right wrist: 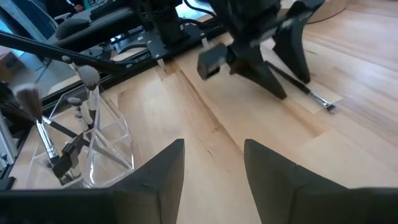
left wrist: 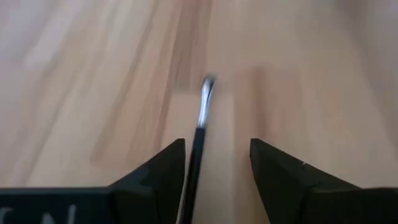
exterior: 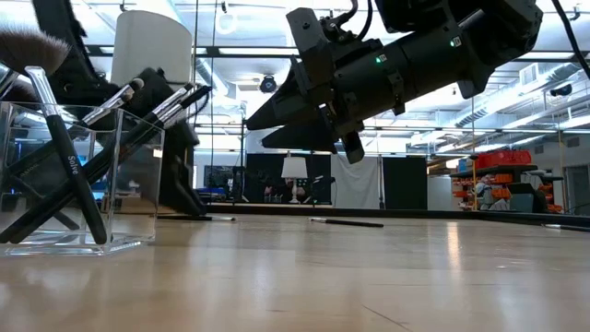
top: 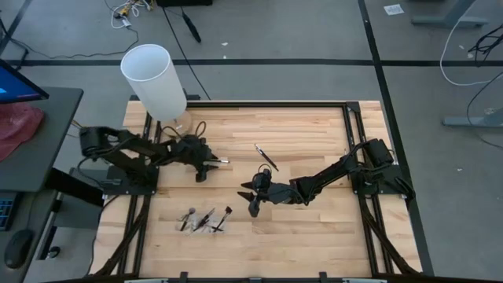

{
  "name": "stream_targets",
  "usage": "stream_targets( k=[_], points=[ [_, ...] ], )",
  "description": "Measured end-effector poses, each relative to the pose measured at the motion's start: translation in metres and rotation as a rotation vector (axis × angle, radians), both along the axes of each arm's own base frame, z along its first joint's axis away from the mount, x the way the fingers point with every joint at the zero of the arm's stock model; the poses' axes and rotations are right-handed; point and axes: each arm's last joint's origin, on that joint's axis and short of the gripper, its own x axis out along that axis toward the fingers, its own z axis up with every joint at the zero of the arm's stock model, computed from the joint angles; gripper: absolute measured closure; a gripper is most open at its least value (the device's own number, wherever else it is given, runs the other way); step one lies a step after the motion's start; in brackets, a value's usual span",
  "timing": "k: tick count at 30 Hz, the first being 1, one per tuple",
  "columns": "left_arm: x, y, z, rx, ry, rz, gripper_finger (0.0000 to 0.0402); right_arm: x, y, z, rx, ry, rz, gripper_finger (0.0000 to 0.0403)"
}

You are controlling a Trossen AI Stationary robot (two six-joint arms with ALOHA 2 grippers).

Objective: Put items in baskets/containers
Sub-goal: Put the eyeshadow brush into the transparent organizer

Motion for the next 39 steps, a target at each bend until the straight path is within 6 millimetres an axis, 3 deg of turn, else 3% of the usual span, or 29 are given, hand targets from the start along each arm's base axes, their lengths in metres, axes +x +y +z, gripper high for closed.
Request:
stream_targets(
  k=[9,18,24,33,39],
  points=[
    [0.009,0.005,-0.019,-0.031,-0.045,-0.005,0.0272,0.000,0.000,0.001,-0.010,-0.011,-0.012,0.0234],
    [0.010,0.004,-0.028,-0.072,-0.026,-0.040,0.0384,0.000,0.000,0.001,-0.009,-0.014,-0.013,0.0234],
    [0.010,0.004,-0.026,-0.104,-0.060,-0.010,0.0382,0.000,0.000,0.001,-0.009,-0.015,-0.013,0.0234],
    [0.014,0.003,-0.008,-0.179,-0.180,-0.004,0.0391,0.000,0.000,0.000,0.019,-0.011,-0.024,0.0234],
    [0.015,0.002,0.001,-0.216,-0.232,-0.024,0.0401,0.003,0.001,-0.024,0.062,0.028,-0.038,0.0234]
  ],
)
